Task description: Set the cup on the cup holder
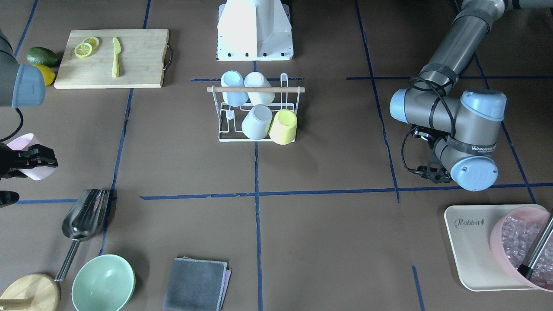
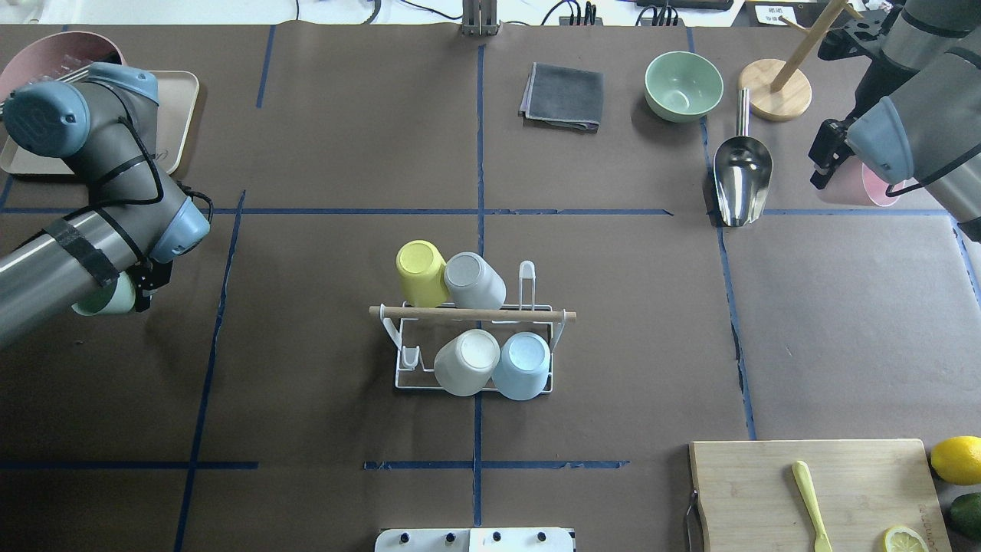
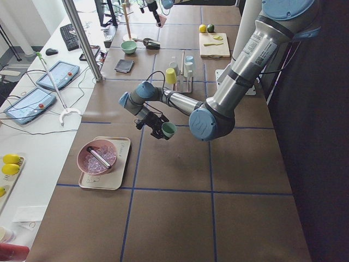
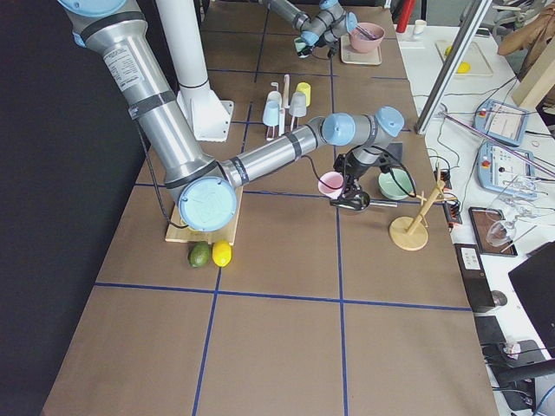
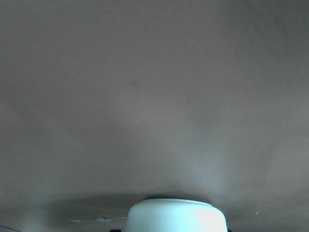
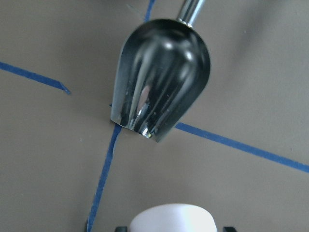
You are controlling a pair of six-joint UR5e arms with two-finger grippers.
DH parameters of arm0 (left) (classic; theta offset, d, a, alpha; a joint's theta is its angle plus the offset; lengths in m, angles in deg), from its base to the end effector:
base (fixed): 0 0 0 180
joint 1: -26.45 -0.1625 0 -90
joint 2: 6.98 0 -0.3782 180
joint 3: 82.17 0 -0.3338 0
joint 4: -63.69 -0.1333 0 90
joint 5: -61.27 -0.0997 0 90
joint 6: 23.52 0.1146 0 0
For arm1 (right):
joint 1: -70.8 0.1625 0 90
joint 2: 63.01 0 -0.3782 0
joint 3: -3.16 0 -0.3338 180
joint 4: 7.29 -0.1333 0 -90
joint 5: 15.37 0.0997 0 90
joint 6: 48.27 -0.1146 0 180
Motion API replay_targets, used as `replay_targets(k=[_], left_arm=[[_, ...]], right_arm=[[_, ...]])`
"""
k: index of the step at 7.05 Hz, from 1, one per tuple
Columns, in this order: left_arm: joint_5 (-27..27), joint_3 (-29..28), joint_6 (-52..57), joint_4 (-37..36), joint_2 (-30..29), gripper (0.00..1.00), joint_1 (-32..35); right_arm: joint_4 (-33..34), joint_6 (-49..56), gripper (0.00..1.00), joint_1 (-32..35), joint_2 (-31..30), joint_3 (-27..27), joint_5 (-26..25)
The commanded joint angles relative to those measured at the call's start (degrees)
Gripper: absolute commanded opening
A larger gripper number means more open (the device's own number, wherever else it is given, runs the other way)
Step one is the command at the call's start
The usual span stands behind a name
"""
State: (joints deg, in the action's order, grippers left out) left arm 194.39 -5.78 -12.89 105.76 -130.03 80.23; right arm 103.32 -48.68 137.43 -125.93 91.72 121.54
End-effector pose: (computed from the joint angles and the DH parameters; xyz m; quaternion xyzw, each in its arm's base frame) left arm 0.2917 -0.4913 0.4895 -0.3020 0.2966 0.2754 0.8631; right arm -0.1842 -0.5514 0.4240 -0.0425 -0.3974 -0.1995 0.8947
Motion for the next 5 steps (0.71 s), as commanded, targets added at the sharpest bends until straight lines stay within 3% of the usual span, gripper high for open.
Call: replay_targets(k=[1, 3, 5], left_arm=[[0.3, 14.59, -0.17, 7.09, 3.49, 0.05, 0.45], [1.08, 24.88, -0.26, 8.2, 3.86, 0.05, 0.8], [0.91, 31.77, -0.61, 12.3, 3.95, 0.06, 1.06]], right_arm=[[-8.28, -0.91, 0.0, -0.36, 0.34, 2.13, -0.06], [-24.21, -0.82, 0.0, -0.97, -0.45, 1.2, 3.09], [-25.62, 0.4, 0.0, -1.06, 0.16, 1.45, 3.89]])
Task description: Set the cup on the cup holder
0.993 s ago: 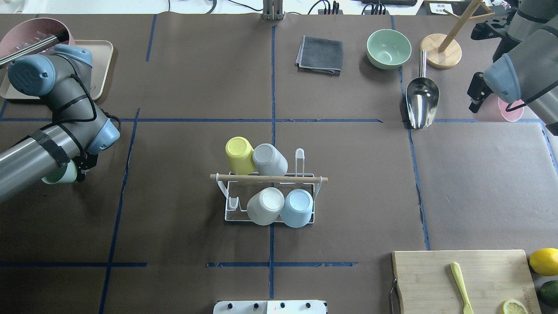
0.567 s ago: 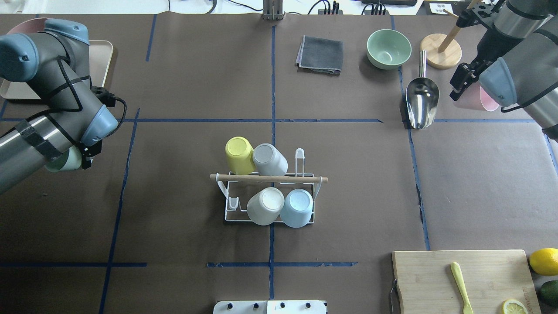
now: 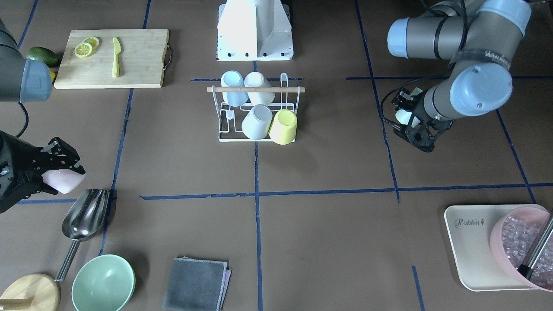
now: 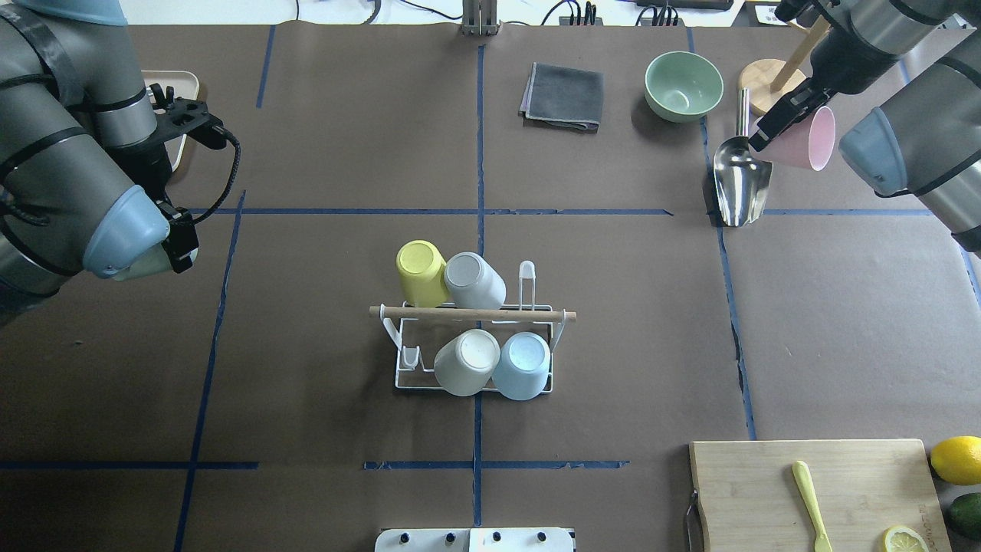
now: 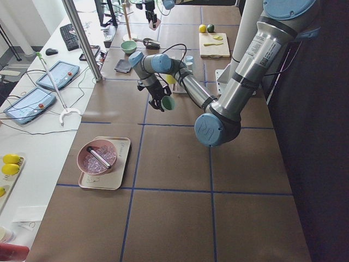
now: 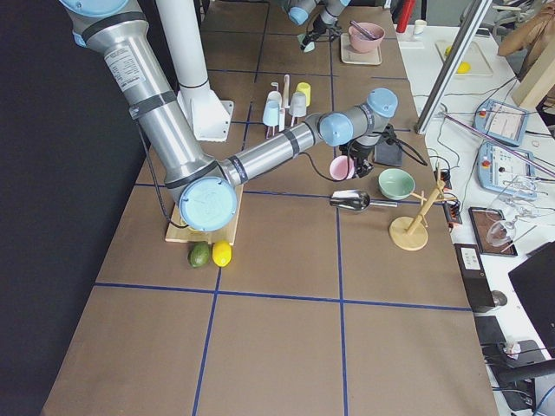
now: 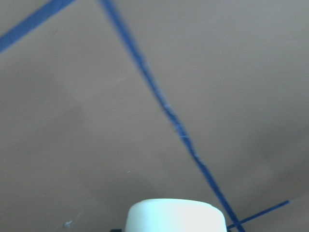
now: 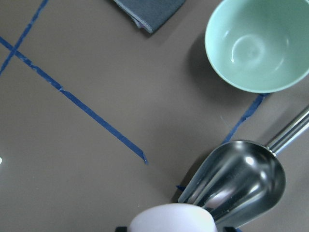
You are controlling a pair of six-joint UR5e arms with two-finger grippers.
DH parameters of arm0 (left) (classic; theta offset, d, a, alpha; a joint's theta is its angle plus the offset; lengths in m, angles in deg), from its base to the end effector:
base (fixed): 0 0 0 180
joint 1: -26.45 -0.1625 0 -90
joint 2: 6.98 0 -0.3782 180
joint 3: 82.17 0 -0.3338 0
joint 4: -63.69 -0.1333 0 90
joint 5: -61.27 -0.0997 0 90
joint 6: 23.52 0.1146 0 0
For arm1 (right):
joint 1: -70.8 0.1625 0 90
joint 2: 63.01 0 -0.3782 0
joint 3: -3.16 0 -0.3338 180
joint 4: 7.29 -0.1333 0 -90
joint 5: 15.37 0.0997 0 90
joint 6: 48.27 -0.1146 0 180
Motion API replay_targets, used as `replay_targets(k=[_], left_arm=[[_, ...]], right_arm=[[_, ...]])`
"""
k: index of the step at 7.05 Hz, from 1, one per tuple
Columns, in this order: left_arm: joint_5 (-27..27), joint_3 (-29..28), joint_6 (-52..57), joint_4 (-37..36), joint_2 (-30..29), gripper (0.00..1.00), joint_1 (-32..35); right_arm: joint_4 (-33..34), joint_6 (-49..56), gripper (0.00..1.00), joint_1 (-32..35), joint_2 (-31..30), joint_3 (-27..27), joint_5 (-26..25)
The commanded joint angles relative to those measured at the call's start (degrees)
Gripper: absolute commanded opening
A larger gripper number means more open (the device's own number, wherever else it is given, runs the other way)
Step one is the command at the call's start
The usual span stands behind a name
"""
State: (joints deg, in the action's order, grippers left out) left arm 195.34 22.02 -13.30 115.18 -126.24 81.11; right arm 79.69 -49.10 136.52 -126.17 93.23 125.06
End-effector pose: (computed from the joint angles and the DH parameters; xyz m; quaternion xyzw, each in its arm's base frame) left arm 0.2649 -0.4663 0.3363 -0.0425 0.3745 0.3735 0.8476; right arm -0.2021 -0.5574 0.3624 0.1386 -0.4525 -0.2853 0.8334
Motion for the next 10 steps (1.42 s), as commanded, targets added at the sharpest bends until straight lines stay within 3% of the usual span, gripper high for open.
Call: replay_targets(k=[1, 3, 5, 6, 8, 10], left_arm=[[0.06, 4.08, -0.38, 8.48, 0.17, 0.08, 0.8], [0.23, 7.57, -0.29, 20.1, 2.0, 0.08, 2.03], [0.23, 7.51, -5.43, 34.49, 2.28, 0.07, 3.61], [0.06, 7.34, -9.83, 41.6, 2.37, 0.06, 2.83], [-0.47, 7.33, -19.17, 58.74, 4.11, 0.06, 0.28], [-7.89, 7.33, -19.36, 73.33, 4.82, 0.06, -4.35]], right_arm=[[-5.39, 4.58, 0.0, -0.24, 0.67, -0.15, 0.19], [-18.19, 11.01, 0.0, 0.03, -0.37, -0.59, 0.02], [-27.7, 9.81, 0.0, 0.2, -0.81, -0.77, -0.6], [-32.53, 6.32, 0.0, 0.12, -0.73, -1.03, -0.86], [-48.93, -5.17, 0.0, 0.03, -1.08, -4.35, -3.31], [-63.98, -15.81, 0.0, -1.02, -1.08, -6.48, -8.13]])
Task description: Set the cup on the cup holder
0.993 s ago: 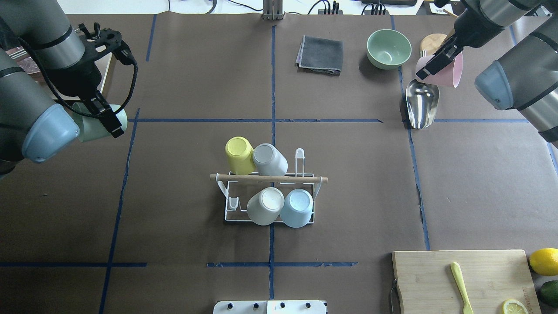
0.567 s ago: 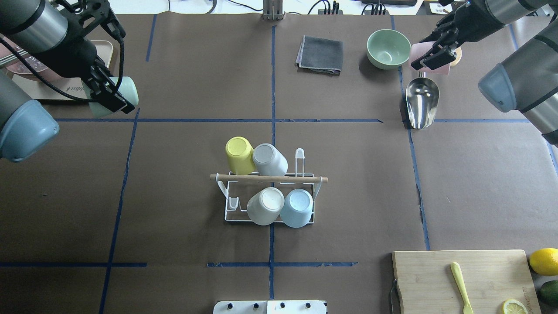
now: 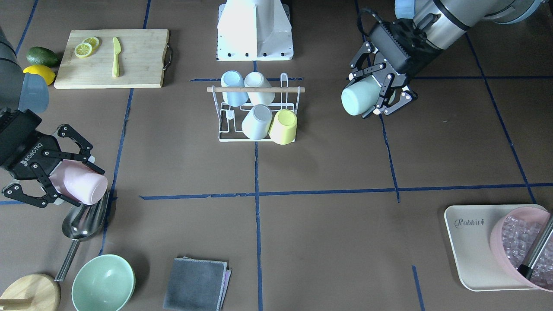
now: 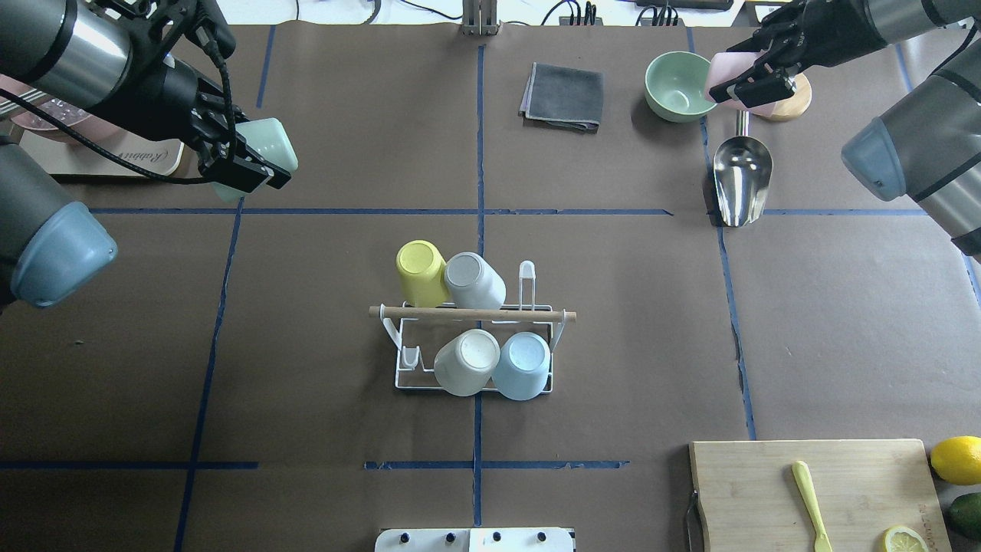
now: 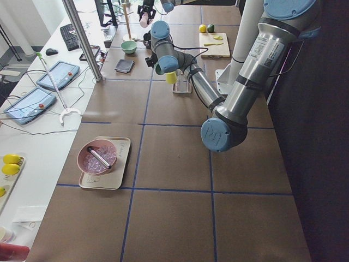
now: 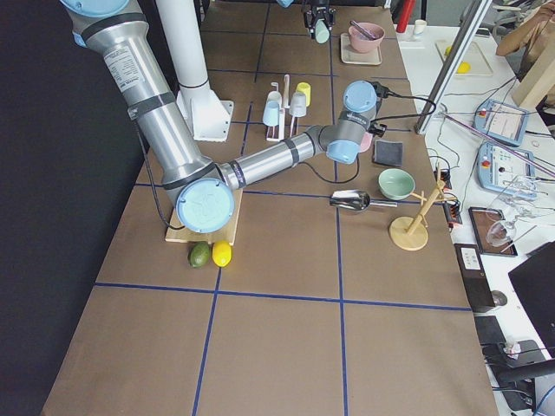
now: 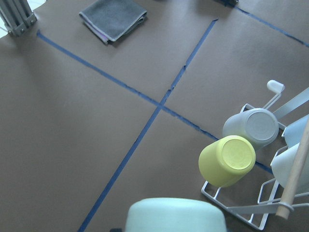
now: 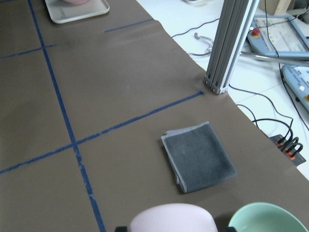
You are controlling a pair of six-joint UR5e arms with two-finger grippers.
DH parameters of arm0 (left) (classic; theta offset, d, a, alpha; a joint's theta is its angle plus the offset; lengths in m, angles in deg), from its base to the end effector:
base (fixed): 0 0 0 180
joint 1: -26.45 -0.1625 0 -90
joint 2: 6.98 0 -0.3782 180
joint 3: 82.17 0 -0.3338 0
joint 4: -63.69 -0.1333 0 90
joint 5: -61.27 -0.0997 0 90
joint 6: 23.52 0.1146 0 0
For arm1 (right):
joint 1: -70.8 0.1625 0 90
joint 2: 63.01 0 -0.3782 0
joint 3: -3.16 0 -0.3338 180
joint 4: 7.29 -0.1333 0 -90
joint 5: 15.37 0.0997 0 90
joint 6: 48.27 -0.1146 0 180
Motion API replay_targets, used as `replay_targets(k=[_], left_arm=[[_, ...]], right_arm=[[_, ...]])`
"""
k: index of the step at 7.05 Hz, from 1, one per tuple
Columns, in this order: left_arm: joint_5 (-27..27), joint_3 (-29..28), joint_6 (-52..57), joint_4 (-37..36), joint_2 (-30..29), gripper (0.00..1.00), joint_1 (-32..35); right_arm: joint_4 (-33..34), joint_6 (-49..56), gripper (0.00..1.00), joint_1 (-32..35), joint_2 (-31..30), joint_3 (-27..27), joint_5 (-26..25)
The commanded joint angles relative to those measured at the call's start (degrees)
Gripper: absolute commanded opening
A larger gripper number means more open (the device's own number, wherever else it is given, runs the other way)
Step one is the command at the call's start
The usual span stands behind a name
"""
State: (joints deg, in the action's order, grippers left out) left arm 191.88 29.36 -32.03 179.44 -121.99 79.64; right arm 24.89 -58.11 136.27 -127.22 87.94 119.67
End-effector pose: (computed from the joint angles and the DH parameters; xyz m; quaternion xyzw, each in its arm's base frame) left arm 0.2542 -0.4377 0.1944 0.4025 0.4717 0.3836 0.6843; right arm -0.1918 -0.5461 0.3044 0.4700 -0.4561 -0.3316 0.6791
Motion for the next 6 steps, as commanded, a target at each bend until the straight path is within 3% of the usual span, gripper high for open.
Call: replay_targets(k=[1, 4, 6], left_arm=[[-9.87, 0.43, -1.15, 15.93, 3.27, 0.06, -6.74], [-25.0, 0.61, -2.92, 35.71, 7.15, 0.06, -19.14], [-30.12, 0.52, -3.44, 44.44, 7.34, 0.06, -22.85]], right_arm=[[-16.03, -11.91, 0.0, -3.04, -0.03, -1.19, -7.03], [-31.6, -24.65, 0.0, -10.24, 0.32, -1.19, -17.75], [-40.05, -28.39, 0.0, -15.07, 0.67, -0.84, -24.61]])
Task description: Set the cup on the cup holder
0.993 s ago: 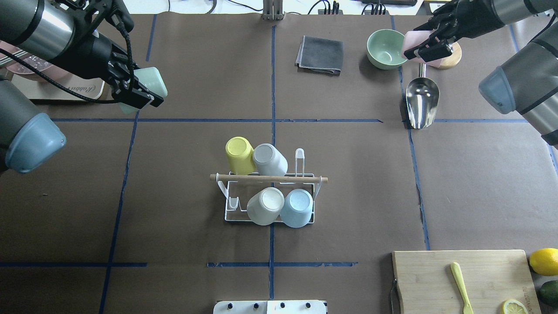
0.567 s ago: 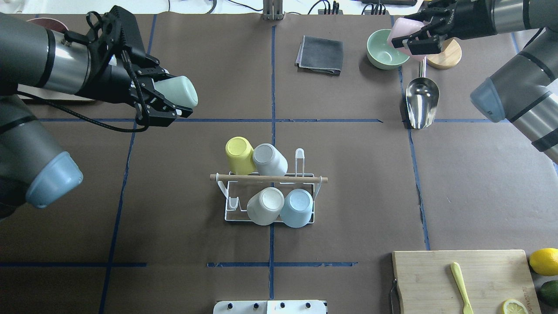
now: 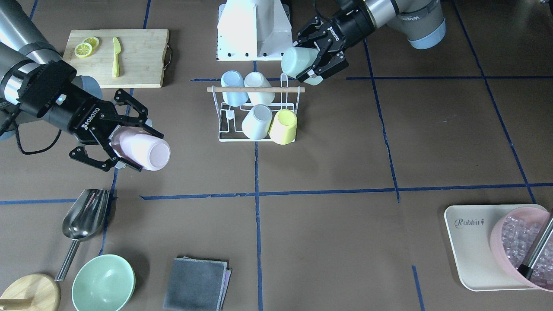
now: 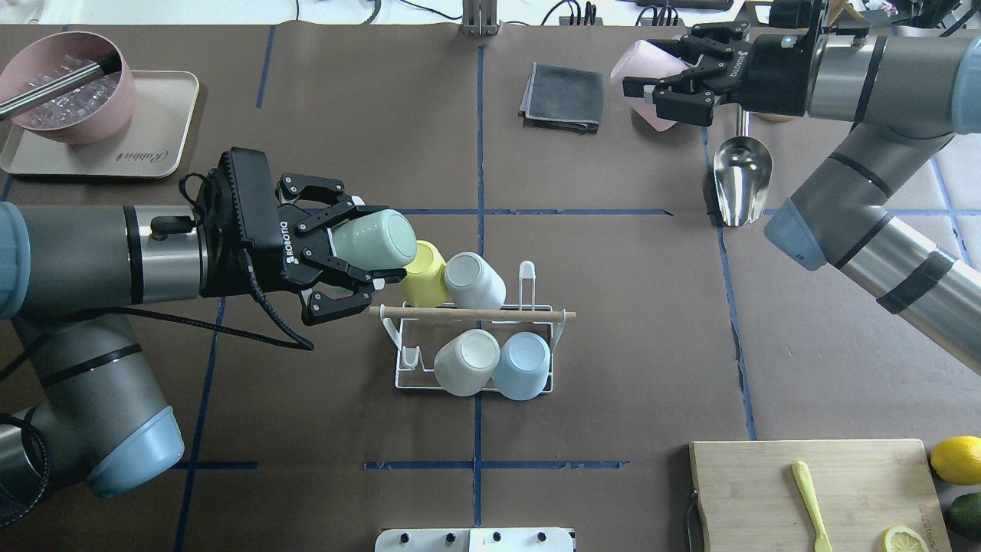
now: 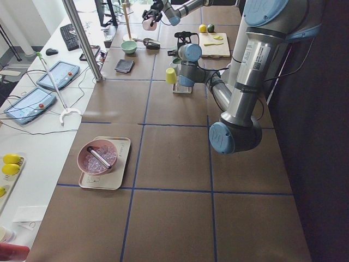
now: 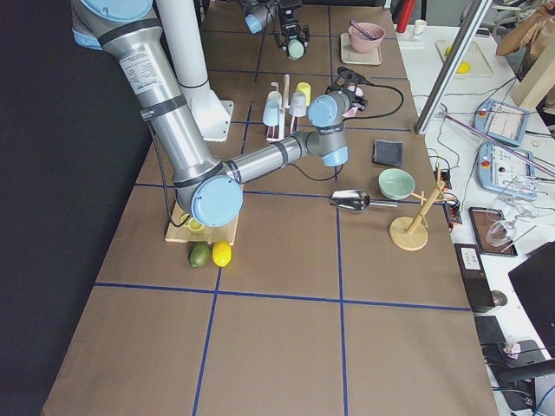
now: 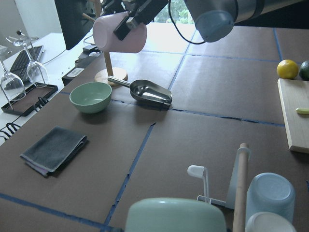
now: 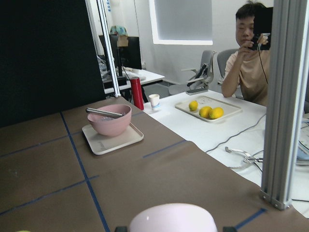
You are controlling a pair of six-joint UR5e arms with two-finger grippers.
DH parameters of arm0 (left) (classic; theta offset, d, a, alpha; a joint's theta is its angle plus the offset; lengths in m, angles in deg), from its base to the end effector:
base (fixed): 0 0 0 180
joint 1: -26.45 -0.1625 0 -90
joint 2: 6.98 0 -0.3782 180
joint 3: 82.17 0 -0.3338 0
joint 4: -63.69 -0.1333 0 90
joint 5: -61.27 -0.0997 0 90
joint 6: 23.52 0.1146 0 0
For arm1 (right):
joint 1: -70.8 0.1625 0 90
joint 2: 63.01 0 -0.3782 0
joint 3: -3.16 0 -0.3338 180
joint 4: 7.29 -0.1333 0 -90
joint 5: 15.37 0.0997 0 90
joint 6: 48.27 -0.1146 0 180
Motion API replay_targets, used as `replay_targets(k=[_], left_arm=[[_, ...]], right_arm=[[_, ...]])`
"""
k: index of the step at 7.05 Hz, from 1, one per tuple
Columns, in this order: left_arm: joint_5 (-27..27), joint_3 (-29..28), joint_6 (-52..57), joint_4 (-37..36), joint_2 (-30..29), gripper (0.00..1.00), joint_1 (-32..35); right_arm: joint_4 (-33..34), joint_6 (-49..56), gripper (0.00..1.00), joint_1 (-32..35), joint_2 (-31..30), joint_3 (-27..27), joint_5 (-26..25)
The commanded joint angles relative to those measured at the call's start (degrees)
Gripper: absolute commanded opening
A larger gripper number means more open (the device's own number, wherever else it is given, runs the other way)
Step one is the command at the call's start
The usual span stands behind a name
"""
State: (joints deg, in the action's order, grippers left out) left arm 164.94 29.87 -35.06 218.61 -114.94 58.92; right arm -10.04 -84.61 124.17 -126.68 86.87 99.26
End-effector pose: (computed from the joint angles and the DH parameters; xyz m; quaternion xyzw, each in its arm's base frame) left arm 0.3262 -0.3335 0.1827 0.6074 0.5061 0.3232 0.5200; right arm -0.2528 -0.4834 0.2548 0.5840 -0.5788 -0.1790 0.5403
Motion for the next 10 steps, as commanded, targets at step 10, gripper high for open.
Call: replay_targets(k=[10], left_arm=[[-29.39, -16.5, -2.17, 34.14, 0.11, 0.08, -18.76]], right_arm=[[-13.6, 15.16, 0.0, -17.94, 6.09, -8.98, -12.15]])
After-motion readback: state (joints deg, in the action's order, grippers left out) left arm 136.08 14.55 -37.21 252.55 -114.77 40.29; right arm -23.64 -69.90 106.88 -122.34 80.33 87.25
